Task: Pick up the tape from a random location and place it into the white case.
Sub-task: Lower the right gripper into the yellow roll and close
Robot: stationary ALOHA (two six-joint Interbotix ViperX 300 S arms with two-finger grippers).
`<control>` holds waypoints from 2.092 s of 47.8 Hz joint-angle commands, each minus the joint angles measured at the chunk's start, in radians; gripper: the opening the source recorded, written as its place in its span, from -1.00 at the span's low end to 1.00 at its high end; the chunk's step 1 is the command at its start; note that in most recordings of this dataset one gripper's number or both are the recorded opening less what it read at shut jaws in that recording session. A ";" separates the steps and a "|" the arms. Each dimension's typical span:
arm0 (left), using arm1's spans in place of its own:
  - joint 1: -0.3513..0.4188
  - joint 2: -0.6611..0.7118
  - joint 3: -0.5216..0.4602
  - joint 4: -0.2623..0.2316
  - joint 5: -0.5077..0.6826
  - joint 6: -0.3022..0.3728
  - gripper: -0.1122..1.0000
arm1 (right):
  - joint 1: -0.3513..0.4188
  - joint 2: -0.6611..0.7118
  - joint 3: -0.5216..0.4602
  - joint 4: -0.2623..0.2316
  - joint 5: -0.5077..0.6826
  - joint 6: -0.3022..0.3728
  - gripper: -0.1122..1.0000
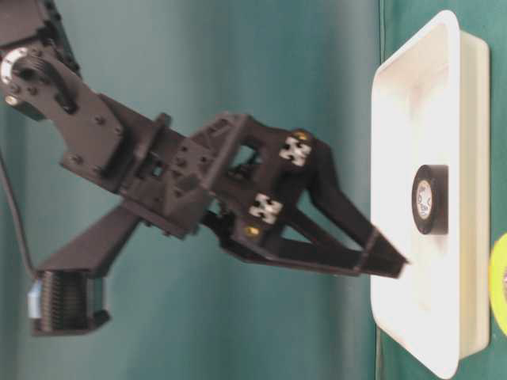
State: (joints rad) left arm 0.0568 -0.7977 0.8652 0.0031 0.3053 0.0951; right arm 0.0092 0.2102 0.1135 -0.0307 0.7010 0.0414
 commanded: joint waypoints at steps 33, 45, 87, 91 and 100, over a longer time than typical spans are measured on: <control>-0.002 0.000 -0.014 0.000 0.000 -0.002 0.94 | 0.002 0.152 -0.021 -0.002 -0.153 0.005 0.83; -0.002 0.000 -0.014 0.000 0.000 -0.002 0.94 | 0.000 0.215 -0.020 -0.002 -0.163 0.005 0.83; -0.002 0.002 -0.014 -0.002 0.000 -0.002 0.94 | -0.005 0.221 -0.018 -0.023 -0.183 -0.003 -0.23; -0.002 0.000 -0.012 0.000 0.000 -0.002 0.94 | -0.005 0.219 -0.020 -0.023 -0.178 -0.005 -0.23; -0.002 0.002 -0.012 0.000 0.000 -0.002 0.94 | -0.005 0.219 -0.020 -0.023 -0.175 -0.005 -0.23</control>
State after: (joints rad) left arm 0.0568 -0.7977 0.8652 0.0031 0.3083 0.0951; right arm 0.0077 0.4525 0.1120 -0.0522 0.5246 0.0383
